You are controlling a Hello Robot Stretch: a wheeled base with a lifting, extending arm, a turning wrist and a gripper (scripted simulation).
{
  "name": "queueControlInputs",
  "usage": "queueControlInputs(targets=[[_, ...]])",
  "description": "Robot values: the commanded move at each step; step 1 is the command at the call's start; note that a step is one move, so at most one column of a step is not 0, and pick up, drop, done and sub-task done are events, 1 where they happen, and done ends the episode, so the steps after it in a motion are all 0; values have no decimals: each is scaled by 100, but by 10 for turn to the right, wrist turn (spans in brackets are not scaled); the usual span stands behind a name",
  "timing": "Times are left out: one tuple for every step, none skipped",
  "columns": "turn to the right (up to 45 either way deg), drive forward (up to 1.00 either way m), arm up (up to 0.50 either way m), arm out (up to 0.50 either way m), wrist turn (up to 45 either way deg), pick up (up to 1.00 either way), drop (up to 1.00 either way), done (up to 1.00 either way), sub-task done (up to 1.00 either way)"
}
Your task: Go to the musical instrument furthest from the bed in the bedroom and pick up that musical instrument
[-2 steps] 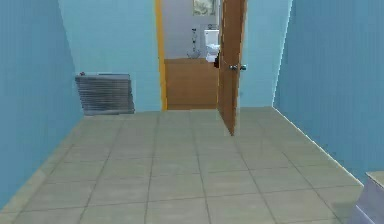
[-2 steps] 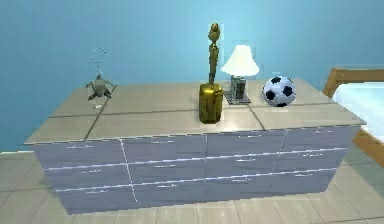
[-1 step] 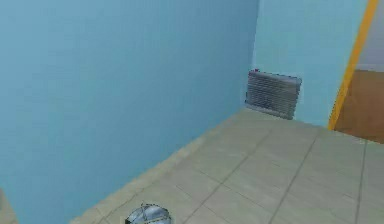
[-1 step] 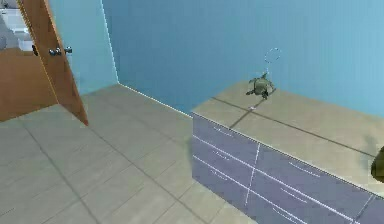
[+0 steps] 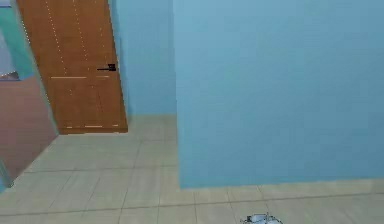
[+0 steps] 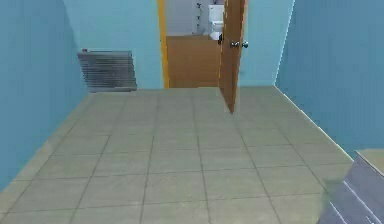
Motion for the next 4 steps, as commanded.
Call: queueControlInputs(targets=[[-450,0,0,0,0,0,0,0,0],[-150,0,0,0,0,0,0,0,0],[0,0,12,0,0,0,0,0,0],[0,0,0,48,0,0,0,0,0]])
